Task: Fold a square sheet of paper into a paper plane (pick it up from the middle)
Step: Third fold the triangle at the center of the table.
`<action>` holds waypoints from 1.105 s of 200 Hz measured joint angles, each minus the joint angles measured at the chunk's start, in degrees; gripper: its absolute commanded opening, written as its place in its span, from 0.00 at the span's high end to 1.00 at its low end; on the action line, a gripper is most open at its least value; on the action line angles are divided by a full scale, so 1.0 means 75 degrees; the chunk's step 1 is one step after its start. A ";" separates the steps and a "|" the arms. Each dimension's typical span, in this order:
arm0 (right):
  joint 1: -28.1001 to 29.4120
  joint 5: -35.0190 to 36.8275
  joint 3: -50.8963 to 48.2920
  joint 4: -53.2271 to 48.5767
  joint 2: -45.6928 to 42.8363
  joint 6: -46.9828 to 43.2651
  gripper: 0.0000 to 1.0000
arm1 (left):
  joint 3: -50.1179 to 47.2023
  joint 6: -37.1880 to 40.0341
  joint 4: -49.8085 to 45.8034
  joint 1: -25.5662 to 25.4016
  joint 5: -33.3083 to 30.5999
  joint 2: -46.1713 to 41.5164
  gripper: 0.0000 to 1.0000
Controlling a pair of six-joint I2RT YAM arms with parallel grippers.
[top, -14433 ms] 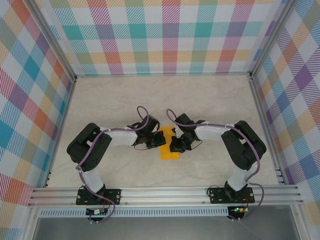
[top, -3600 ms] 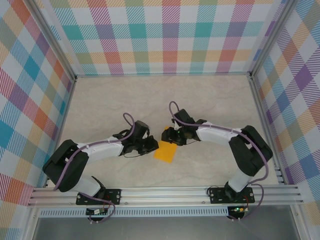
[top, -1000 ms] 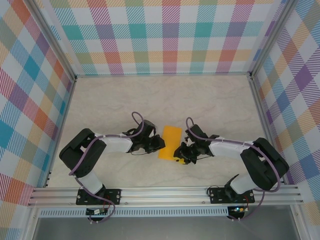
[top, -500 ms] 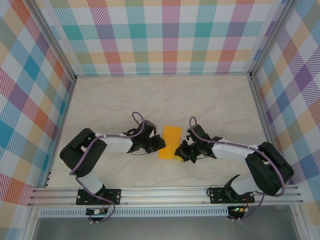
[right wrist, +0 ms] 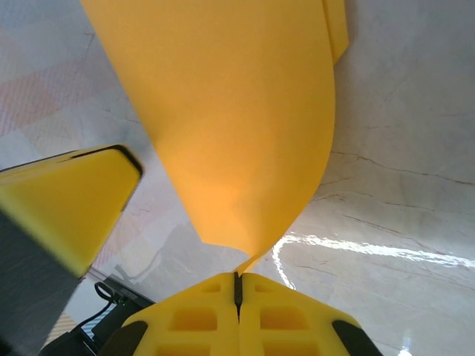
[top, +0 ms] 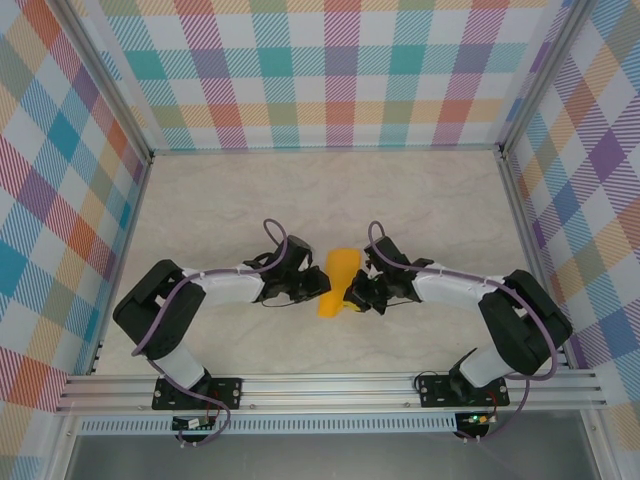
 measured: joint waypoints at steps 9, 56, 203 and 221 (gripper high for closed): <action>-0.0003 0.0052 0.0044 -0.0119 0.0006 -0.0032 0.94 | 0.0181 0.0122 -0.0111 0.0006 -0.0096 -0.0026 0.83; -0.0003 0.0128 0.0114 -0.0455 0.0149 -0.0067 0.93 | 0.1003 0.0545 -0.0358 0.0067 -0.0297 0.0495 0.85; -0.0003 0.0219 0.0487 0.0539 0.0801 -0.0259 0.93 | 0.1364 0.0641 -0.0647 0.0076 -0.0367 0.1480 0.87; -0.0003 0.0271 0.0519 0.0705 0.0883 -0.0297 0.93 | 0.1370 0.0656 -0.0688 0.0073 -0.0364 0.1480 0.87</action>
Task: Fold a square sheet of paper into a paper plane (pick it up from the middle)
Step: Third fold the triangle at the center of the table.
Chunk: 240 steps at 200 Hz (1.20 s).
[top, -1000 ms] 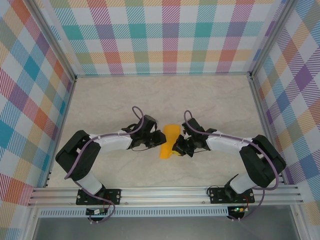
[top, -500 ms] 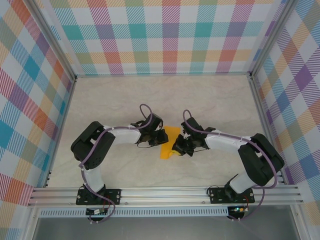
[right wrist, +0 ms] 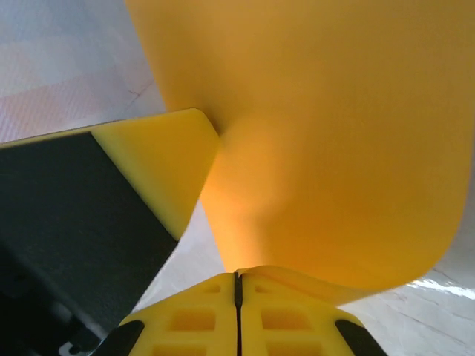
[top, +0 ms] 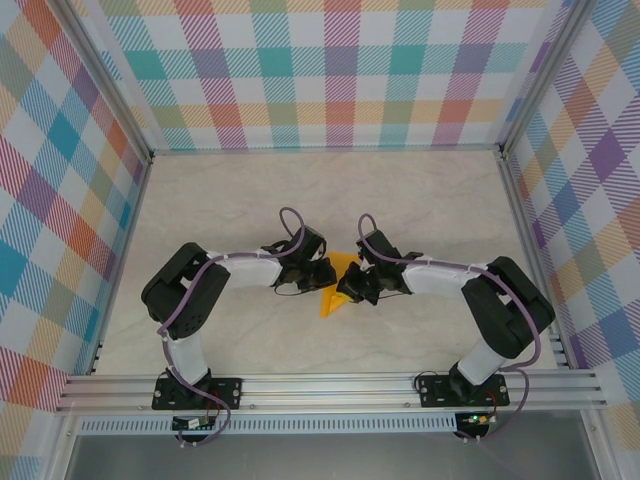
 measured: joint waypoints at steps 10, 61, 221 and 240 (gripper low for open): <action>0.0000 0.0029 0.0015 0.0070 0.0055 -0.0047 0.93 | 0.0009 0.0000 -0.0020 0.0003 0.0000 0.0000 0.87; 0.0000 0.0119 0.0020 0.0268 0.0408 -0.0108 0.93 | 0.0102 0.0055 -0.0507 0.0006 -0.0102 -0.0402 0.85; 0.0000 -0.0090 0.0764 0.0108 0.0950 -0.1137 0.93 | -0.1542 -0.0443 -0.0405 0.0009 0.0003 -0.2445 0.86; 0.0000 -0.0157 0.0801 0.0044 0.0953 -0.1265 0.93 | -0.1612 -0.0519 -0.0230 0.0006 0.0128 -0.2445 0.86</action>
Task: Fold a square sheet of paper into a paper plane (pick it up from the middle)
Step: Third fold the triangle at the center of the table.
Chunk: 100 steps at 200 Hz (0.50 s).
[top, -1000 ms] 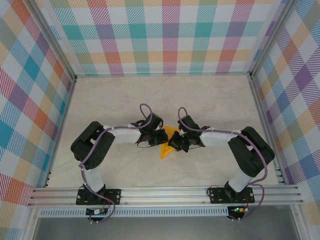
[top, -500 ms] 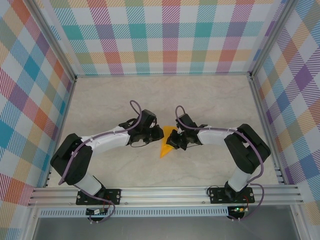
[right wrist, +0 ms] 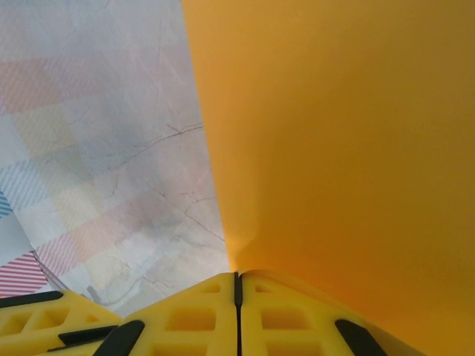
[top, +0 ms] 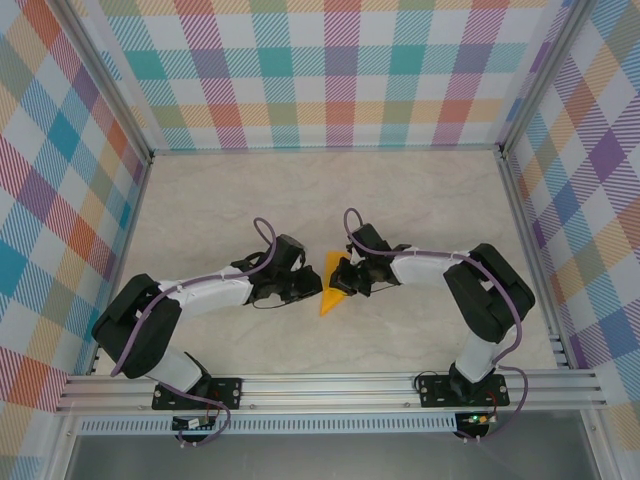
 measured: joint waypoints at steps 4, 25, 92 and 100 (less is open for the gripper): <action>0.0003 -0.0012 0.0012 -0.0015 0.0006 -0.0026 0.93 | 0.0000 -0.0006 0.0017 0.0000 0.0026 0.0000 0.86; 0.0000 -0.0023 0.0058 -0.0023 0.0026 -0.0108 0.93 | -0.0006 -0.0035 0.0105 0.0000 0.0108 0.0000 0.86; 0.0000 -0.0020 0.0178 -0.0079 0.0221 -0.0163 0.93 | -0.0055 -0.0239 0.0519 -0.0146 0.0309 0.0017 0.88; 0.0003 -0.0020 0.0181 -0.0076 0.0233 -0.0166 0.93 | -0.0093 -0.0262 0.0562 -0.0166 0.0321 0.0023 0.88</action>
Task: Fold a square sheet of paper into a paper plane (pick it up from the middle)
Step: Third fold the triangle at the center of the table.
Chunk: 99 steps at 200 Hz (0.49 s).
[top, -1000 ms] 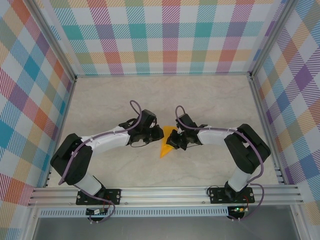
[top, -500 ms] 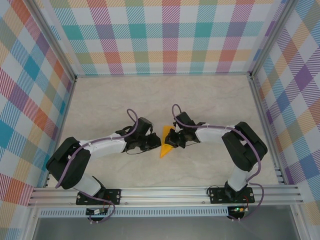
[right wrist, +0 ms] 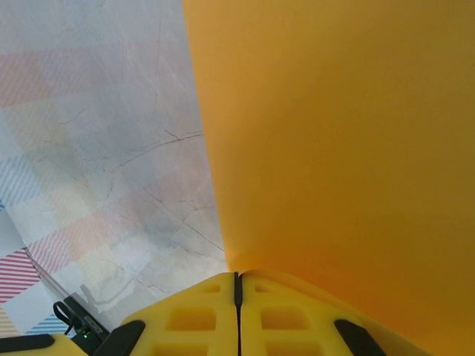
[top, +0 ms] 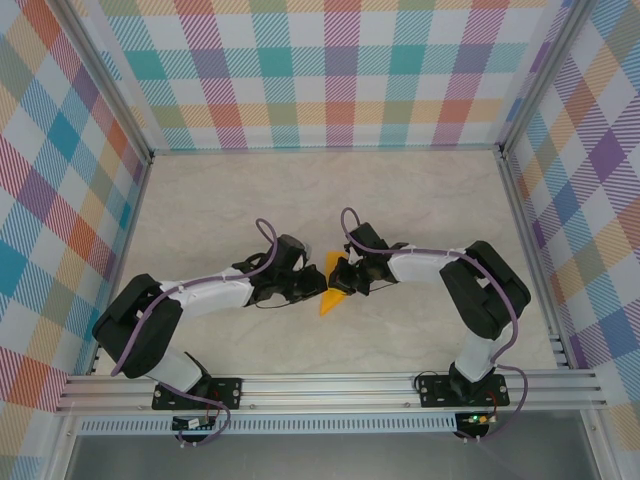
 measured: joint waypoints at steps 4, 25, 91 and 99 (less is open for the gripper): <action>-0.0003 0.0003 0.0003 -0.0003 0.0009 0.0000 0.93 | -0.0023 -0.0003 0.0023 -0.0006 0.0015 0.0006 0.88; -0.0003 0.0000 0.0015 0.0000 0.0064 0.0000 0.94 | -0.0096 -0.0058 0.0038 -0.0035 0.0032 0.0023 0.88; -0.0003 0.0003 0.0038 -0.0003 0.0160 0.0000 0.94 | -0.0137 -0.0143 0.0055 -0.0064 0.0108 0.0163 0.88; -0.0003 0.0000 0.0061 -0.0003 0.0178 0.0000 0.94 | -0.0137 -0.0143 0.0055 -0.0067 0.0108 0.0184 0.88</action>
